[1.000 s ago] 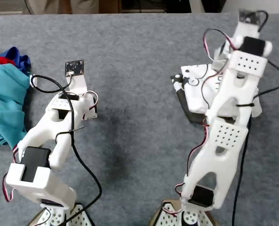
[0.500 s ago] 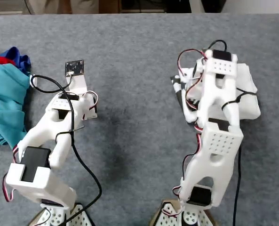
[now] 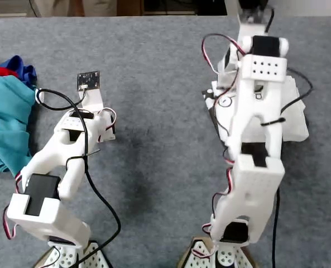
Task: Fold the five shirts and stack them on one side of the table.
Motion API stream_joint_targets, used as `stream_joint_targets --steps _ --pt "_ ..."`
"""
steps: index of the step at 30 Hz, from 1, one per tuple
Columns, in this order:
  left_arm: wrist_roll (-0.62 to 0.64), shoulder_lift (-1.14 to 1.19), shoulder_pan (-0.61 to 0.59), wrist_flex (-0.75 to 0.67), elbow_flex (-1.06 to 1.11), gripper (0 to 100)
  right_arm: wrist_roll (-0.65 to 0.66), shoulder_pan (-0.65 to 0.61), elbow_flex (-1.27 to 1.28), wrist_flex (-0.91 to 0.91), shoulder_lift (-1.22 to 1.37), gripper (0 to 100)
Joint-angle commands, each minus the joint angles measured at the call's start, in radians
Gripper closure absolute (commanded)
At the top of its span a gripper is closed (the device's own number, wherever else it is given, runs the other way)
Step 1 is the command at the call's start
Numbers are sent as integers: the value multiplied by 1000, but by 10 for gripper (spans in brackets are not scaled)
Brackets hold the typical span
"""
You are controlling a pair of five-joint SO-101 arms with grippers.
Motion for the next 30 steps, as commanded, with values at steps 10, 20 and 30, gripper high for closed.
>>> stream_joint_targets --steps 10,20,30 --pt "-80 -265 -219 489 -269 981 -3 -56 300 23 -670 996" --pt "-328 -584 -632 680 -356 978 92 -61 997 -118 -1063 996" --pt "-358 -326 -907 420 -216 782 97 -73 1313 -321 -1155 996"
